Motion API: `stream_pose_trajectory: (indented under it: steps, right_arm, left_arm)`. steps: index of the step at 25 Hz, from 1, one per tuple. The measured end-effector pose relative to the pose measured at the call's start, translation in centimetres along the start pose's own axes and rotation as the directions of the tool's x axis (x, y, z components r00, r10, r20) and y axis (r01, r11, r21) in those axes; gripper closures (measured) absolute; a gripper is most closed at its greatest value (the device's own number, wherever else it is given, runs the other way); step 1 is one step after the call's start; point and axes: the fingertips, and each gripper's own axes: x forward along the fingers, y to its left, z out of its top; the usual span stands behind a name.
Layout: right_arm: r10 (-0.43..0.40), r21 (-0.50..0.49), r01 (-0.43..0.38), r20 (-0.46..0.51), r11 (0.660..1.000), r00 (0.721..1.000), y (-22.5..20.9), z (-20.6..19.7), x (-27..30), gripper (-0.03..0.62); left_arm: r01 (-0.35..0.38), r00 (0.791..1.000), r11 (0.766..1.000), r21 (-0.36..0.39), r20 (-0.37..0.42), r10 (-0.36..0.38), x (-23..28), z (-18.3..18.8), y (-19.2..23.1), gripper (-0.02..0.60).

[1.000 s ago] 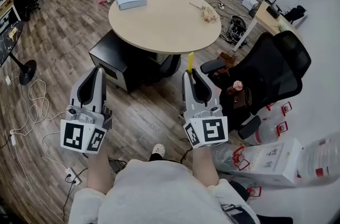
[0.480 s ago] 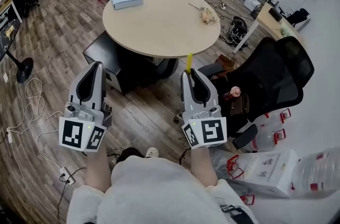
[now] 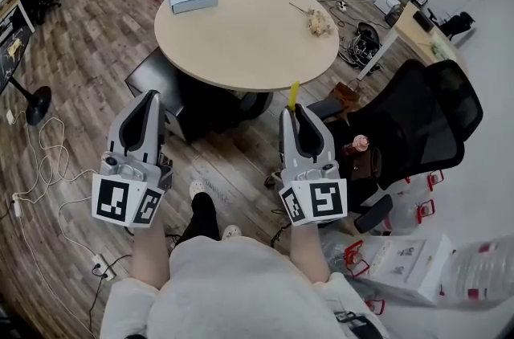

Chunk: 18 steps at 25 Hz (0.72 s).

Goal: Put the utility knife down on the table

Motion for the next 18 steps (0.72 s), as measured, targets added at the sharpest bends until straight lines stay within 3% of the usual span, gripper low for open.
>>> stream_pose_trajectory:
  steps: [18]
  right_arm:
    - [-0.046,0.003,0.046,0.016,0.999,0.999,-3.0,-2.8,16.1,0.52]
  left_arm:
    - [0.018,1.0,0.999,0.041,0.01,-0.018,12.4,-2.7,11.3,0.574]
